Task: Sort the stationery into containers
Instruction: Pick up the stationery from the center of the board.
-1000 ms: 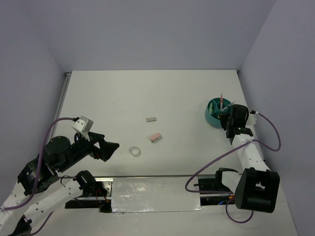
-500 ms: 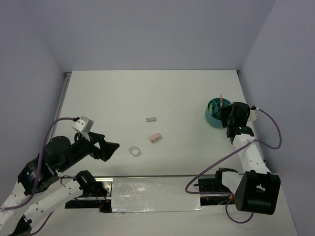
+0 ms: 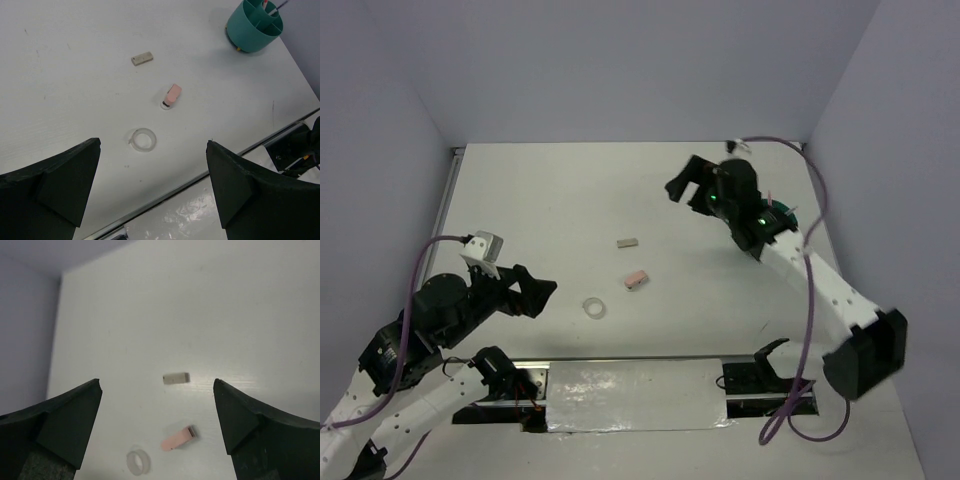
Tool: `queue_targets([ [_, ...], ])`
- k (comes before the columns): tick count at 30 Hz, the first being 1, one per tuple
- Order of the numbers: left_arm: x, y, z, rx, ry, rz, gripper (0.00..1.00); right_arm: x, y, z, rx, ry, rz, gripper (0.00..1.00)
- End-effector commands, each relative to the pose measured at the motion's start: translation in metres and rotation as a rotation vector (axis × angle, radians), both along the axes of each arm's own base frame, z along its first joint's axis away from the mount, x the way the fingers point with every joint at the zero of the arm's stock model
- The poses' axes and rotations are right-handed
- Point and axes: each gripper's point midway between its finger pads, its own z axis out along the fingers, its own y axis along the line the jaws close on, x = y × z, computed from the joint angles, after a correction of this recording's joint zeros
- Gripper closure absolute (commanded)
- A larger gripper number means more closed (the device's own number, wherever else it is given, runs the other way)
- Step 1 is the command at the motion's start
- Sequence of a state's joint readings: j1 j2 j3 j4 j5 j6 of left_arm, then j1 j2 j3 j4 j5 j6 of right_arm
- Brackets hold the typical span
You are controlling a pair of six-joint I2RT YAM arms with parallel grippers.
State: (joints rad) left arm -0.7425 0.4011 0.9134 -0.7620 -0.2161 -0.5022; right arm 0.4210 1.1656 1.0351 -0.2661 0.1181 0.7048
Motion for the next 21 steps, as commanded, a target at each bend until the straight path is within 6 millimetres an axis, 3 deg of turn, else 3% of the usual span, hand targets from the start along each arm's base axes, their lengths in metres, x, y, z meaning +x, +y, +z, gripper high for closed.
queue_targets([
  [1, 0.008, 0.005, 0.005, -0.017, -0.011, 0.059, 0.01, 0.005, 0.058, -0.04, -0.307, 0.137, 0.267, 0.0],
  [2, 0.009, 0.005, 0.003, -0.012, -0.003, 0.061, 0.01, 0.011, 0.074, -0.075, -0.371, 0.219, 0.327, 0.0],
  [3, 0.01, 0.005, 0.002, -0.009, 0.002, 0.064, 0.01, 0.016, 0.089, -0.07, -0.409, 0.217, 0.382, 0.0],
  [4, 0.011, 0.004, 0.0, 0.0, 0.01, 0.064, 0.01, 0.013, 0.108, -0.079, -0.434, 0.231, 0.434, 0.0],
  [5, 0.011, 0.003, 0.0, 0.0, 0.011, 0.061, 0.01, 0.017, 0.119, -0.109, -0.489, 0.287, 0.474, 0.0],
  [6, 0.012, 0.003, -0.001, 0.003, 0.012, 0.06, 0.01, 0.021, 0.128, -0.118, -0.515, 0.3, 0.484, 0.0],
  [7, 0.012, 0.003, -0.001, 0.005, 0.015, 0.06, 0.01, 0.028, 0.138, -0.109, -0.529, 0.291, 0.482, 0.0],
  [8, 0.012, 0.002, -0.001, 0.005, 0.017, 0.056, 0.01, 0.032, 0.146, -0.136, -0.586, 0.336, 0.483, 0.0],
  [9, 0.012, 0.001, -0.001, 0.006, 0.017, 0.054, 0.01, 0.041, 0.155, -0.128, -0.591, 0.325, 0.478, 0.0],
  [10, 0.012, 0.001, -0.001, 0.004, 0.016, 0.051, 0.01, 0.043, 0.16, -0.151, -0.626, 0.36, 0.48, 0.0],
  [13, 0.012, 0.0, -0.001, 0.007, 0.015, 0.045, 0.01, 0.055, 0.169, -0.157, -0.636, 0.358, 0.47, 0.0],
  [15, 0.011, 0.0, -0.001, 0.005, 0.014, 0.043, 0.01, 0.06, 0.168, -0.172, -0.669, 0.374, 0.467, 0.0],
  [21, 0.01, -0.002, 0.0, 0.0, 0.006, 0.026, 0.01, 0.053, 0.156, -0.201, -0.733, 0.434, 0.457, 0.0],
])
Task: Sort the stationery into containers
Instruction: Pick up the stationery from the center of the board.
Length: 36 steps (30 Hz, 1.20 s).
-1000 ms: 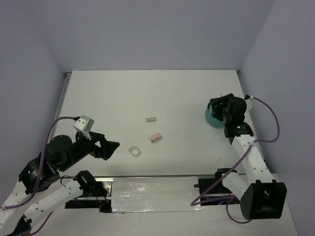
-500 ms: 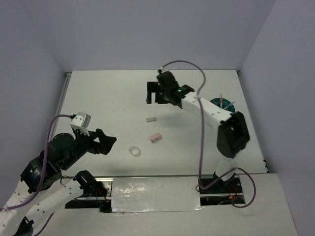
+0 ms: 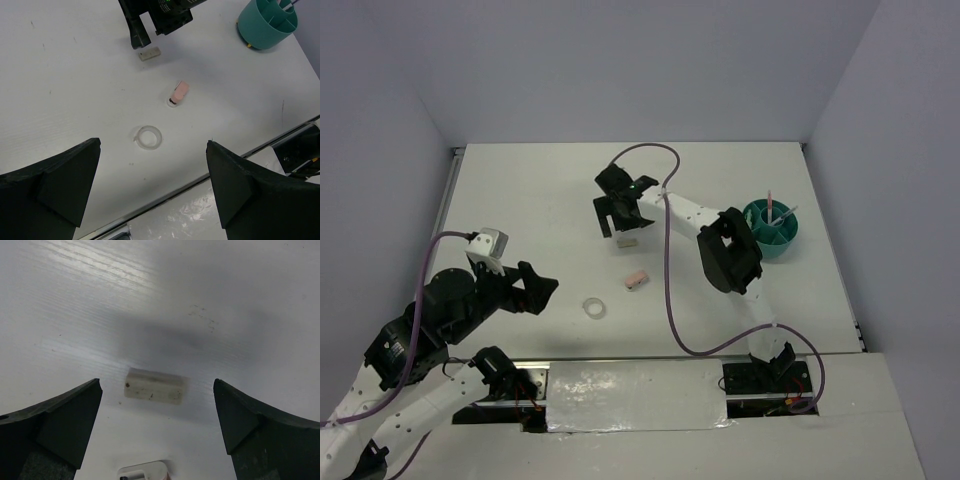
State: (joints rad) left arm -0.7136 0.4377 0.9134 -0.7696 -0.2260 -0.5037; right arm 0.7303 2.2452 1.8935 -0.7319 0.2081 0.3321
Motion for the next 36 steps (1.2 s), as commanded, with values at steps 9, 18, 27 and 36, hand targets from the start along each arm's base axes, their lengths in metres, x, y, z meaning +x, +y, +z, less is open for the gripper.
queue_targets([
  [9, -0.001, -0.004, 0.011, -0.042, -0.04, -0.018, 0.01, -0.023, -0.014, -0.013, -0.009, 0.017, -0.062, 0.04],
  [18, -0.002, -0.003, 0.013, -0.047, -0.047, -0.022, 0.01, -0.021, 0.004, -0.016, 0.039, 0.025, -0.071, 0.12],
  [27, -0.003, -0.003, 0.015, -0.054, -0.056, -0.03, 0.01, -0.026, 0.004, -0.013, 0.007, 0.008, -0.099, 0.23],
  [36, -0.004, -0.003, 0.016, -0.059, -0.062, -0.033, 0.01, -0.029, -0.006, -0.004, -0.04, -0.028, -0.129, 0.42],
])
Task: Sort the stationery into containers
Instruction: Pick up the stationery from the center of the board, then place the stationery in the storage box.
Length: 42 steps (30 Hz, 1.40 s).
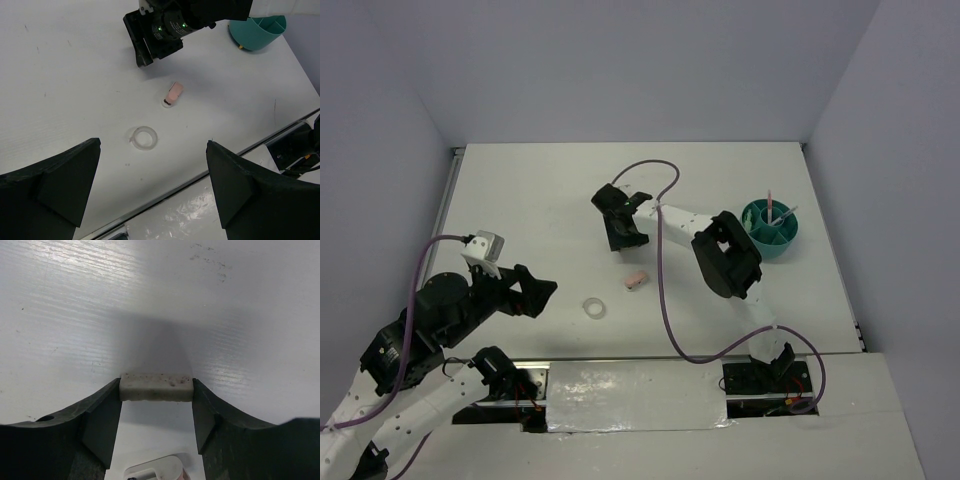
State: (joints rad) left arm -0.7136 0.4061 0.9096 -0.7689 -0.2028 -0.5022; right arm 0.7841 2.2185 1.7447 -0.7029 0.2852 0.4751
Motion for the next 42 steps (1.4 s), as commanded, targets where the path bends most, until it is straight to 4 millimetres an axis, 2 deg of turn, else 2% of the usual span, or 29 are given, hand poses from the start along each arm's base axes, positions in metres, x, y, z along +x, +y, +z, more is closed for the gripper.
queue_targets([
  [1, 0.002, -0.003, 0.012, -0.034, -0.044, -0.012, 0.01, 0.006, 0.001, 0.029, 0.001, -0.069, -0.024, 0.45],
  [2, 0.002, -0.003, 0.012, -0.035, -0.045, -0.012, 0.01, 0.007, 0.0, 0.032, 0.0, -0.076, -0.027, 0.46],
  [4, 0.002, -0.003, 0.012, -0.037, -0.046, -0.011, 0.01, 0.008, 0.0, 0.052, 0.034, -0.117, -0.025, 0.46],
  [5, 0.002, -0.003, 0.012, -0.035, -0.045, -0.012, 0.01, 0.006, 0.001, 0.056, 0.05, -0.132, -0.018, 0.46],
  [6, 0.001, -0.004, 0.012, -0.035, -0.045, -0.014, 0.01, 0.007, -0.001, 0.082, 0.082, -0.18, -0.01, 0.46],
  [7, 0.001, -0.004, 0.012, -0.035, -0.045, -0.014, 0.01, 0.006, -0.006, 0.094, 0.087, -0.204, -0.016, 0.46],
  [8, 0.001, -0.004, 0.012, -0.036, -0.042, -0.016, 0.01, 0.005, -0.022, 0.118, 0.081, -0.255, -0.043, 0.46],
  [9, 0.001, -0.004, 0.012, -0.035, -0.043, -0.017, 0.01, 0.003, -0.032, 0.127, 0.07, -0.274, -0.053, 0.46],
  [10, 0.001, -0.004, 0.012, -0.038, -0.045, -0.018, 0.01, -0.003, -0.046, 0.127, 0.046, -0.271, -0.065, 0.46],
  [11, 0.0, -0.004, 0.012, -0.038, -0.047, -0.018, 0.01, -0.007, -0.065, 0.149, 0.052, -0.304, -0.096, 0.46],
  [12, 0.0, -0.004, 0.013, -0.04, -0.049, -0.02, 0.01, -0.012, -0.077, 0.153, 0.046, -0.312, -0.109, 0.46],
  [13, -0.001, -0.003, 0.014, -0.045, -0.055, -0.018, 0.01, -0.024, -0.096, 0.143, 0.008, -0.291, -0.118, 0.46],
  [14, -0.001, -0.003, 0.014, -0.047, -0.057, -0.021, 0.01, -0.028, -0.12, 0.166, 0.026, -0.34, -0.169, 0.46],
  [15, -0.001, -0.003, 0.015, -0.047, -0.058, -0.023, 0.01, -0.033, -0.136, 0.167, 0.015, -0.342, -0.195, 0.46],
  [16, -0.002, -0.003, 0.015, -0.05, -0.06, -0.025, 0.01, -0.045, -0.159, 0.154, -0.02, -0.312, -0.219, 0.46],
  [17, -0.002, -0.003, 0.016, -0.05, -0.062, -0.025, 0.01, -0.05, -0.174, 0.156, -0.018, -0.313, -0.246, 0.46],
  [18, -0.002, -0.004, 0.015, -0.047, -0.06, -0.03, 0.01, -0.054, -0.198, 0.17, 0.019, -0.338, -0.289, 0.45],
  [19, -0.001, -0.005, 0.015, -0.046, -0.06, -0.032, 0.01, -0.064, -0.216, 0.17, 0.017, -0.346, -0.286, 0.45],
  [20, -0.001, -0.005, 0.014, -0.045, -0.058, -0.033, 0.01, -0.066, -0.229, 0.17, 0.01, -0.349, -0.301, 0.44],
  [21, -0.002, -0.006, 0.015, -0.045, -0.057, -0.036, 0.01, -0.066, -0.256, 0.169, -0.02, -0.348, -0.37, 0.44],
  [24, -0.001, -0.006, 0.014, -0.041, -0.056, -0.037, 0.01, -0.077, -0.311, 0.161, -0.111, -0.323, -0.475, 0.44],
  [28, 0.0, -0.007, 0.012, -0.036, -0.049, -0.039, 0.01, -0.079, -0.348, 0.161, -0.189, -0.325, -0.551, 0.43],
  [32, 0.0, -0.009, 0.013, -0.036, -0.05, -0.047, 0.01, -0.064, -0.356, 0.156, -0.207, -0.308, -0.564, 0.42],
  [36, -0.001, -0.008, 0.014, -0.038, -0.052, -0.047, 0.01, -0.042, -0.362, 0.16, -0.239, -0.326, -0.587, 0.38],
  [42, -0.004, -0.008, 0.016, -0.05, -0.064, -0.054, 0.01, -0.028, -0.369, 0.15, -0.26, -0.304, -0.597, 0.38],
])
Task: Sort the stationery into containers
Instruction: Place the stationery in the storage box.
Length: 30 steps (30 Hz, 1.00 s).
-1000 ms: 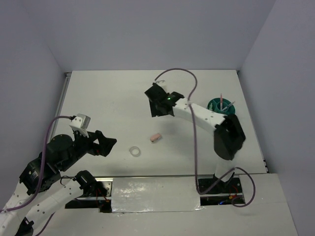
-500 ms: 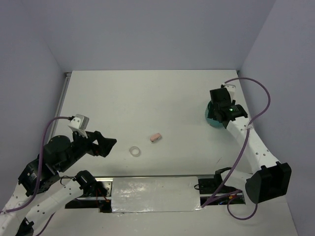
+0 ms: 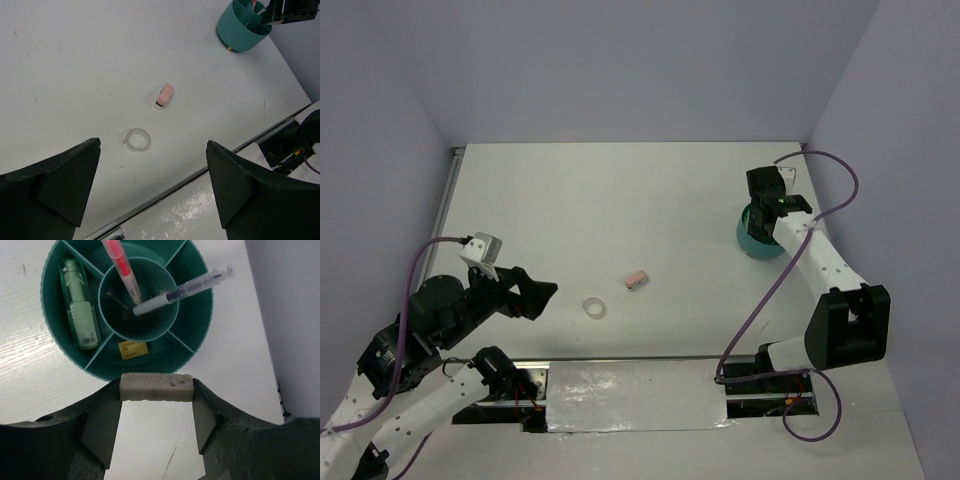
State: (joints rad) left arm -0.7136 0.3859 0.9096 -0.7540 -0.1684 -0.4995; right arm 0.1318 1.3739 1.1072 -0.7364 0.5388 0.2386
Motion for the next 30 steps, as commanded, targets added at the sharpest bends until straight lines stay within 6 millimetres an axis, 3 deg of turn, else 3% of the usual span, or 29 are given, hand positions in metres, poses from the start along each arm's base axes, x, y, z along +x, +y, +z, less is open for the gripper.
queue_targets([
  [1, 0.001, -0.004, 0.01, -0.021, -0.045, -0.021, 0.01, 0.022, -0.008, 0.021, -0.023, -0.09, -0.014, 0.38],
  [6, 0.001, -0.002, 0.01, -0.025, -0.047, -0.011, 0.01, 0.027, -0.006, 0.006, -0.008, -0.06, -0.011, 0.38],
  [13, 0.002, -0.002, 0.009, -0.021, -0.043, -0.011, 0.01, 0.032, -0.003, -0.001, 0.009, -0.067, -0.002, 0.35],
  [23, 0.001, 0.0, 0.011, -0.028, -0.049, -0.004, 0.01, 0.03, -0.009, -0.018, 0.001, -0.009, -0.031, 0.23],
  [28, 0.0, 0.001, 0.011, -0.031, -0.052, 0.001, 0.01, 0.03, 0.009, 0.002, 0.1, -0.088, 0.019, 0.19],
  [30, 0.001, 0.002, 0.011, -0.032, -0.05, 0.006, 0.01, 0.028, 0.02, 0.025, 0.14, -0.162, 0.051, 0.19],
])
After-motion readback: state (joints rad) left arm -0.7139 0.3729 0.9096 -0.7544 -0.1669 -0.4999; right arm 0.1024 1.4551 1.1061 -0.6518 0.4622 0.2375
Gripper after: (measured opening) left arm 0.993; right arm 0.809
